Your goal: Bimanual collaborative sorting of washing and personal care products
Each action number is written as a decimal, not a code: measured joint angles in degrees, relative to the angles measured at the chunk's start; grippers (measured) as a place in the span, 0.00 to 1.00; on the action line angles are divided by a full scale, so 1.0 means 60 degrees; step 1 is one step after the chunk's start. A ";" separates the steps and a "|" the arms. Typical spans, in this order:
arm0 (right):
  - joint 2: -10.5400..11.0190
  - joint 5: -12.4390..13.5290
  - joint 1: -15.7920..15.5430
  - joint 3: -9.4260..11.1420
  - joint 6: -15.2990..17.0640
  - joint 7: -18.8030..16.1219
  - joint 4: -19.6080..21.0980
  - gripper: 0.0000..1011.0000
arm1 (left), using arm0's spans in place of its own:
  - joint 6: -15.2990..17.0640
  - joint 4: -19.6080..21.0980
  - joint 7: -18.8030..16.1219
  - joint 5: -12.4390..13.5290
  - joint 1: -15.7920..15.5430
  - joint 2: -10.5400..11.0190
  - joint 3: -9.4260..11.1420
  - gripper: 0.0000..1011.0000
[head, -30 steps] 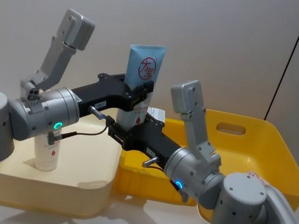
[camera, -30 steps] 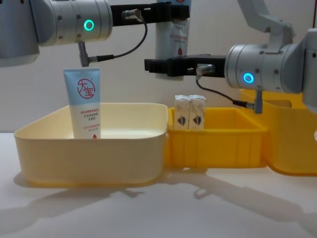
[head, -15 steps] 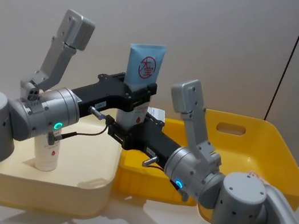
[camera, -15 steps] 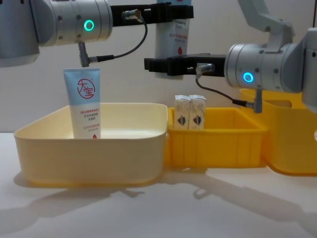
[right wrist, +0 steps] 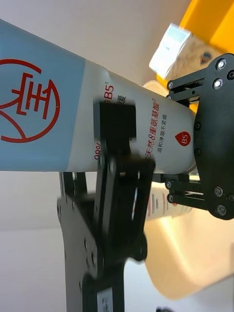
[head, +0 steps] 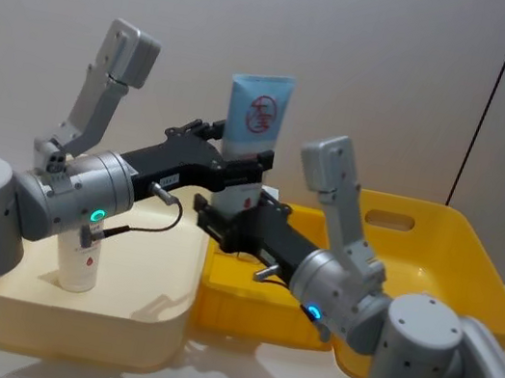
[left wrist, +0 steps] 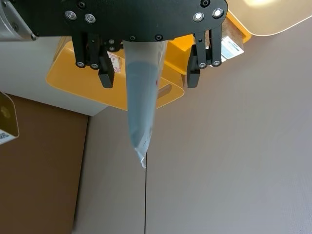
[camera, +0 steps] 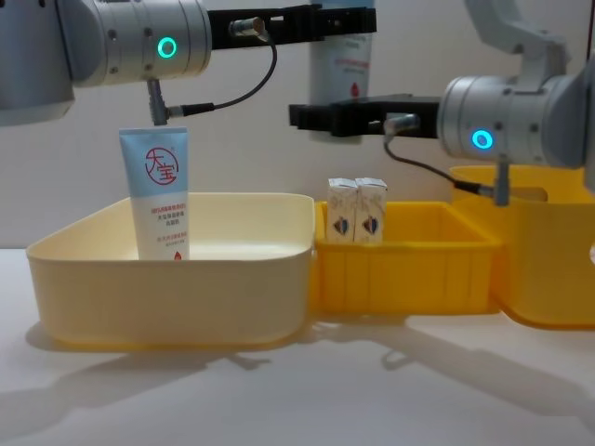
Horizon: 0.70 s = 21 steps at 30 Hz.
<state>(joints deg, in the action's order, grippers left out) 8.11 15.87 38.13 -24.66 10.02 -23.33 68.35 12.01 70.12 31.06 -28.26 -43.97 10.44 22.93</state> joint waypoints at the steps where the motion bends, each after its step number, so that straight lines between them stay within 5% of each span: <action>1: 0.0057 -0.0018 -0.0020 0.0043 0.0024 0.0075 0.0077 0.66 | 0.0000 0.0000 0.0000 0.0000 0.0000 0.0000 0.0000 0.93; 21: 0.1340 -0.0398 -0.0286 0.1175 0.0760 0.1153 0.1364 0.66 | 0.0000 0.0001 0.0000 0.0000 0.0000 0.0000 -0.0001 0.99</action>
<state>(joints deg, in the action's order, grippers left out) 16.14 13.48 36.41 -17.61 14.58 -16.41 76.53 12.01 70.13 31.06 -28.26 -43.97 10.44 22.92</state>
